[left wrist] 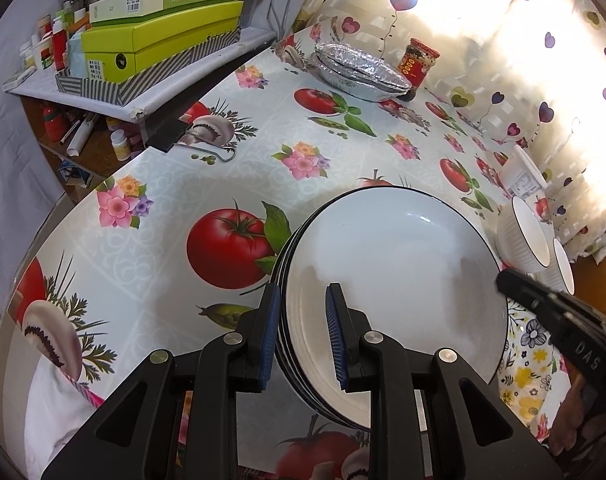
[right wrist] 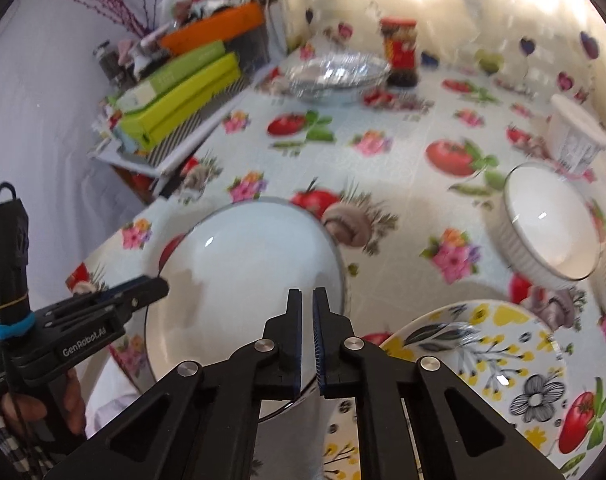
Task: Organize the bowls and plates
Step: 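Open the right gripper and withdraw it from the white plate stack, then move the right gripper to the yellow floral plate and grasp its rim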
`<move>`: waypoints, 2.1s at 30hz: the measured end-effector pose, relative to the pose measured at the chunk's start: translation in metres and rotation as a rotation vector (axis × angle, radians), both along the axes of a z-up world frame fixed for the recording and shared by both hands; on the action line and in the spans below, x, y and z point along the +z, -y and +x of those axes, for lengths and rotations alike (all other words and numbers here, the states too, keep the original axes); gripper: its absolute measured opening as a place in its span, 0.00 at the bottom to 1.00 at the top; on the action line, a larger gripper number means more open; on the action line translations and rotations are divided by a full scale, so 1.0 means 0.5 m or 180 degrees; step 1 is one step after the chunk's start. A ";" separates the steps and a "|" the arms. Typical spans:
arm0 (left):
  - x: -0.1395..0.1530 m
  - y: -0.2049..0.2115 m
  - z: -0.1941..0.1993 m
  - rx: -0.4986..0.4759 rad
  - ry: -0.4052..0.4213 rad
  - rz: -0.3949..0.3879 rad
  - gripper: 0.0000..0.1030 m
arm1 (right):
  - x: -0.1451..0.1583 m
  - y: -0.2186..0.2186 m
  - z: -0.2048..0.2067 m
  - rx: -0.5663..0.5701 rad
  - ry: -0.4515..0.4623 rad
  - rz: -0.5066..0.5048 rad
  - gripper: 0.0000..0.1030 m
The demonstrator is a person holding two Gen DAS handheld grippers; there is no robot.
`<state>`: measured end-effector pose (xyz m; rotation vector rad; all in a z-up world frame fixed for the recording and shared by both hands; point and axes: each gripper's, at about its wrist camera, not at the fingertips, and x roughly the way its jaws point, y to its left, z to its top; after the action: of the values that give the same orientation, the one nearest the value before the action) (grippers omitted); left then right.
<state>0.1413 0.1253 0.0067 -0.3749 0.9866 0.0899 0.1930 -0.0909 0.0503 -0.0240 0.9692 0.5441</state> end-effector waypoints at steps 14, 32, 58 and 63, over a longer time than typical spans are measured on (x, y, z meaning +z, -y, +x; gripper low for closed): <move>0.043 0.019 -0.025 -0.0098 0.0248 0.0044 0.25 | -0.014 0.009 0.000 -0.0157 0.0077 -0.0106 0.07; 0.050 0.093 -0.020 -0.0415 0.0298 0.0048 0.25 | -0.021 0.012 -0.010 -0.0286 0.0104 -0.0041 0.07; 0.046 0.303 0.039 -0.1152 0.0286 0.0046 0.25 | -0.045 0.381 -0.120 -0.1463 0.0322 -0.0011 0.38; 0.039 0.333 0.059 -0.1171 0.0259 0.0184 0.39 | -0.079 0.400 -0.118 -0.1468 0.0104 0.0161 0.39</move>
<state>0.1708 -0.0411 0.0263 -0.1387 0.9560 -0.2279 0.1340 -0.2910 0.0109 0.2305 0.8919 0.1420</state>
